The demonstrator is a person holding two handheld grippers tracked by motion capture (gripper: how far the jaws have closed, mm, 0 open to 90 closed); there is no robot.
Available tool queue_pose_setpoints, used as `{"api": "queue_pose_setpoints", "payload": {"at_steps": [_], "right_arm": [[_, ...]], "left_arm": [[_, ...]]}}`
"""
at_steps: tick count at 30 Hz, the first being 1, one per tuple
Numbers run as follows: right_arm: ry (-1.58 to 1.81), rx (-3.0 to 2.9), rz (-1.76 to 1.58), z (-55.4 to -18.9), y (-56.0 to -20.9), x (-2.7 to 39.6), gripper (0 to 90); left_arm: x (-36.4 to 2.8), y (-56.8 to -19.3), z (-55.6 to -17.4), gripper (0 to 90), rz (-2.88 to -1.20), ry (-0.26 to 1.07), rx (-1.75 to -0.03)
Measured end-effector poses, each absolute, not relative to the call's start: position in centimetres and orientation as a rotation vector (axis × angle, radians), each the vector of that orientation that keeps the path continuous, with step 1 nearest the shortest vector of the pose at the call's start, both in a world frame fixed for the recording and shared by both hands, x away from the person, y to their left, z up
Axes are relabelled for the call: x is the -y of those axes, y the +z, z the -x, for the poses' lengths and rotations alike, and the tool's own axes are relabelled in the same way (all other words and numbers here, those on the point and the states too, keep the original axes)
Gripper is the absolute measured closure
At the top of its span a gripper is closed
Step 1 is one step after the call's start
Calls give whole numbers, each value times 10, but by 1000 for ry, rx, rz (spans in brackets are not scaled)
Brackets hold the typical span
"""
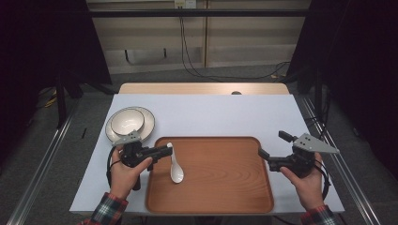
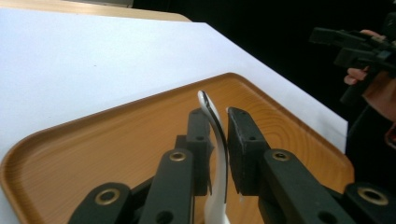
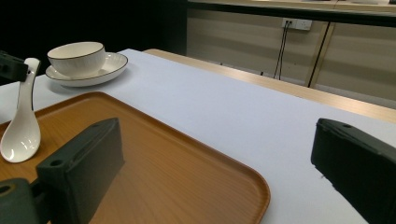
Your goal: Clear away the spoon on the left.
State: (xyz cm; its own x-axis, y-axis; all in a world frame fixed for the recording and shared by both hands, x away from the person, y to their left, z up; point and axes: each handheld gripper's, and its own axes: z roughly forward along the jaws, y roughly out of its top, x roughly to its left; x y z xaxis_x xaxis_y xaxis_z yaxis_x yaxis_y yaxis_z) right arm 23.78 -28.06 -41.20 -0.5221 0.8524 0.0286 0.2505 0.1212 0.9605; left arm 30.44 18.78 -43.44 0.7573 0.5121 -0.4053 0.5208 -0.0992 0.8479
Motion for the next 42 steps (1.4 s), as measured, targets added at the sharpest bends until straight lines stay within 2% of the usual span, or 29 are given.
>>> {"api": "queue_pose_setpoints", "payload": {"at_steps": [11,42], "right_arm": [[1415,-1858,-1061,-238,-412,280,19],[1408,-1868,-1054,-238,-413,280,20]], "left_arm": [[-183,-439,-305,788,-1778,20,-815],[-178,-448,-300,776,-1805,-4,-814]]}}
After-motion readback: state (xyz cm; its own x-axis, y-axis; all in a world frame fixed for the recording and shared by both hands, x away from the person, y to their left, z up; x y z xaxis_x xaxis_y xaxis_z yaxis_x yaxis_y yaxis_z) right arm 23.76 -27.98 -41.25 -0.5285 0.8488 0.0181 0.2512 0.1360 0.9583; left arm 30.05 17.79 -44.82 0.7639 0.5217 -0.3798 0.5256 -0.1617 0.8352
